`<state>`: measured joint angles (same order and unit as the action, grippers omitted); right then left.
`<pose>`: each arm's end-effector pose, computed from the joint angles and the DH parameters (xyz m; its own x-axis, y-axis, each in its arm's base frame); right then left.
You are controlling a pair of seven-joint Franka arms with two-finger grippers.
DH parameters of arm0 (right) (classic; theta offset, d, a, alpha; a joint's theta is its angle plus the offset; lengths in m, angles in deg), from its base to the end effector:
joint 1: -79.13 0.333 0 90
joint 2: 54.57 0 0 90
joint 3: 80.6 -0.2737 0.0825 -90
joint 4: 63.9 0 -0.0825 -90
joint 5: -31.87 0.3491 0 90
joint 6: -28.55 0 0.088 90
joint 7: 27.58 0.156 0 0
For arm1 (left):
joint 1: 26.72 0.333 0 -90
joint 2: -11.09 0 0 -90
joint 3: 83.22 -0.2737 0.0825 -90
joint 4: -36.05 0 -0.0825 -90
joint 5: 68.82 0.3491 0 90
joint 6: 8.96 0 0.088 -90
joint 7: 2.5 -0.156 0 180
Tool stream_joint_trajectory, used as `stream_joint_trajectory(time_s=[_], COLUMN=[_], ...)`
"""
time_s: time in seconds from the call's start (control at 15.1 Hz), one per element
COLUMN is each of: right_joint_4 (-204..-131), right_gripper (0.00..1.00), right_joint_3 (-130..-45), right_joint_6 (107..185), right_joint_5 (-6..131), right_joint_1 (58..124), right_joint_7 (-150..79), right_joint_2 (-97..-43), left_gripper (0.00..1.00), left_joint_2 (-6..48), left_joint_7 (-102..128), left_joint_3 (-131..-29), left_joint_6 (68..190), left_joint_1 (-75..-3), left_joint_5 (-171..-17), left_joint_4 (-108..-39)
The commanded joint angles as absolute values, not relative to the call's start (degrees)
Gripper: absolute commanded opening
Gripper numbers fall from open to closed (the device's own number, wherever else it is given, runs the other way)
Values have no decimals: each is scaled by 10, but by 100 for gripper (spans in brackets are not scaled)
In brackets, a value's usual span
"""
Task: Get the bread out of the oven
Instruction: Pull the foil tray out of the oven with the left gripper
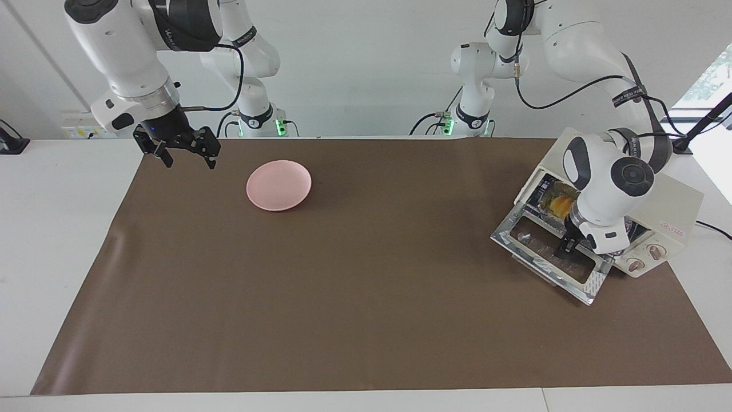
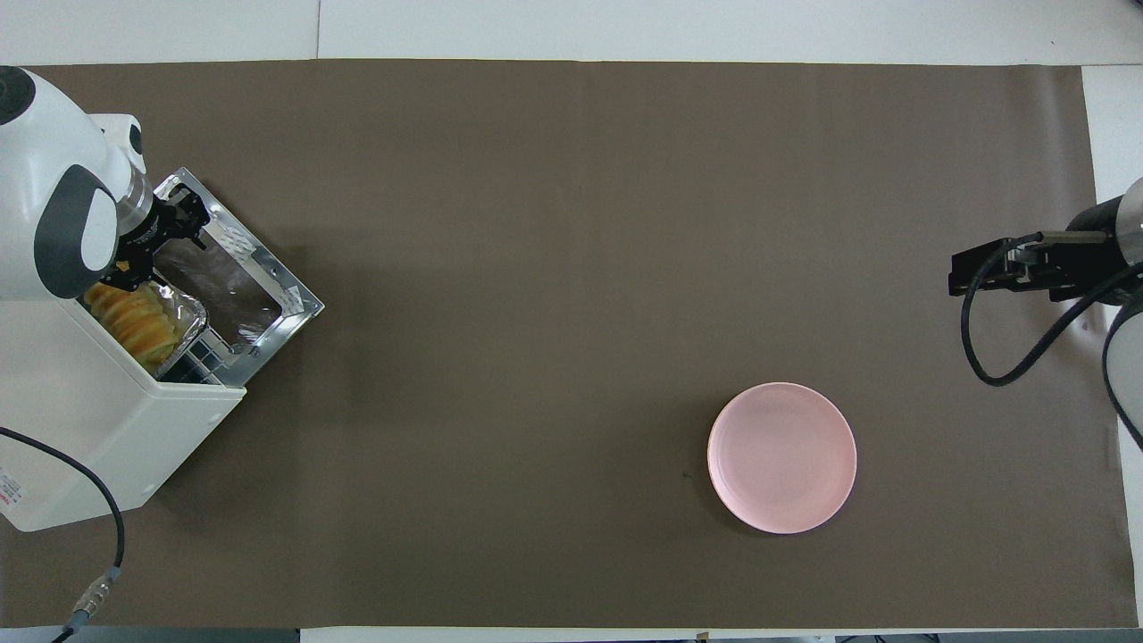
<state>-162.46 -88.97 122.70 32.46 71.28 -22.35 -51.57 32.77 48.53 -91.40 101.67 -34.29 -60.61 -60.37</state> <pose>0.5077 0.0073 0.5005 0.9962 -0.0832 -0.0253 -0.0833 -0.9965 -0.0003 0.5922 0.0184 0.3031 0.6743 0.7364 0.0553 0.7283 -0.6507 -0.2148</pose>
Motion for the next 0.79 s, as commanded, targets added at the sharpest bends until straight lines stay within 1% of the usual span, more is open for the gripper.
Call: stream_joint_trajectory(time_s=[0.0,0.07,0.13,0.2,0.46,0.53,0.6,0.73], right_joint_4=[-1621,-1621,-1621,-1621,-1621,-1621,-1621,-1621], right_gripper=[100,100,100,100,100,100,100,100], right_joint_3=[-893,-893,-893,-893,-893,-893,-893,-893], right_joint_6=[1219,1219,1219,1219,1219,1219,1219,1219], right_joint_5=[331,331,331,331,331,331,331,331], right_joint_1=[707,707,707,707,707,707,707,707], right_joint_7=[-232,-232,-232,-232,-232,-232,-232,-232], right_joint_2=[-518,-518,-518,-518,-518,-518,-518,-518], left_gripper=[47,34,11,0,0,0,0,0], left_joint_2=[311,310,310,310,314,317,325,348], left_joint_7=[492,492,491,488,479,479,478,476], left_joint_3=[-911,-911,-911,-911,-910,-910,-910,-909], left_joint_6=[1031,1028,1027,1026,1026,1024,1017,1001], left_joint_1=[-337,-336,-336,-331,-336,-342,-363,-391], left_joint_5=[-579,-577,-577,-577,-578,-578,-578,-585], left_joint_4=[-627,-627,-627,-627,-614,-600,-581,-521])
